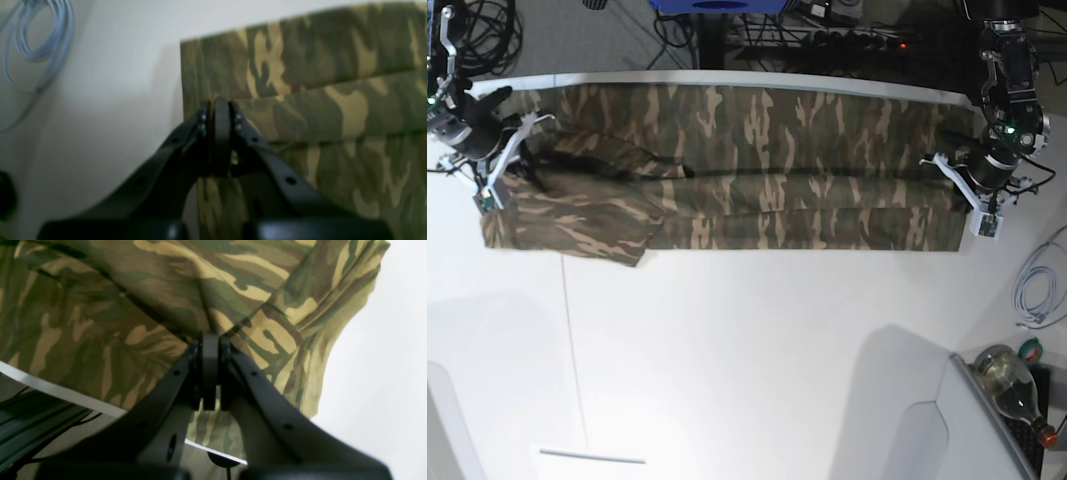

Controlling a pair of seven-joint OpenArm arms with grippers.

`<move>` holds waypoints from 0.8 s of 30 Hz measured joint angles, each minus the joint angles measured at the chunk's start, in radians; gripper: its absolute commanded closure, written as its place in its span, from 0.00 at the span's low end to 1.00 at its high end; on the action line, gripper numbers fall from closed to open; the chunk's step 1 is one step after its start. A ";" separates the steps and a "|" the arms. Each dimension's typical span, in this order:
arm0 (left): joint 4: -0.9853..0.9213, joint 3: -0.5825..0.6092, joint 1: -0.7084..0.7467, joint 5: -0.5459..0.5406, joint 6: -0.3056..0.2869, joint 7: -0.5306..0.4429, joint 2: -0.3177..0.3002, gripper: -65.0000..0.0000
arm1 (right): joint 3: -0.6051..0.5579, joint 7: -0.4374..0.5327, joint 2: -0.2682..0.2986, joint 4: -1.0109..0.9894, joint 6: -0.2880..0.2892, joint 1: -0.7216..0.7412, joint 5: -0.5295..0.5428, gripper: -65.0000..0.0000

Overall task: Layout the t-shirt on the table in an organized manner, then fold the t-shirt properly
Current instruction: 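Carry the held hem over to the collar edge with both grippers, then lower the folded hem onto the collar edge and open both grippers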

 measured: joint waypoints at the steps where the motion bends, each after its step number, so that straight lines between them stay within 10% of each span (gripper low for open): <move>1: -0.010 0.000 0.001 0.001 0.000 0.000 0.001 1.00 | 0.000 0.002 0.000 -0.018 0.000 0.003 0.002 1.00; 24: -0.136 0.008 0.020 0.012 0.000 -0.006 0.002 1.00 | 0.000 0.000 -0.001 -0.090 0.000 0.007 -0.004 0.99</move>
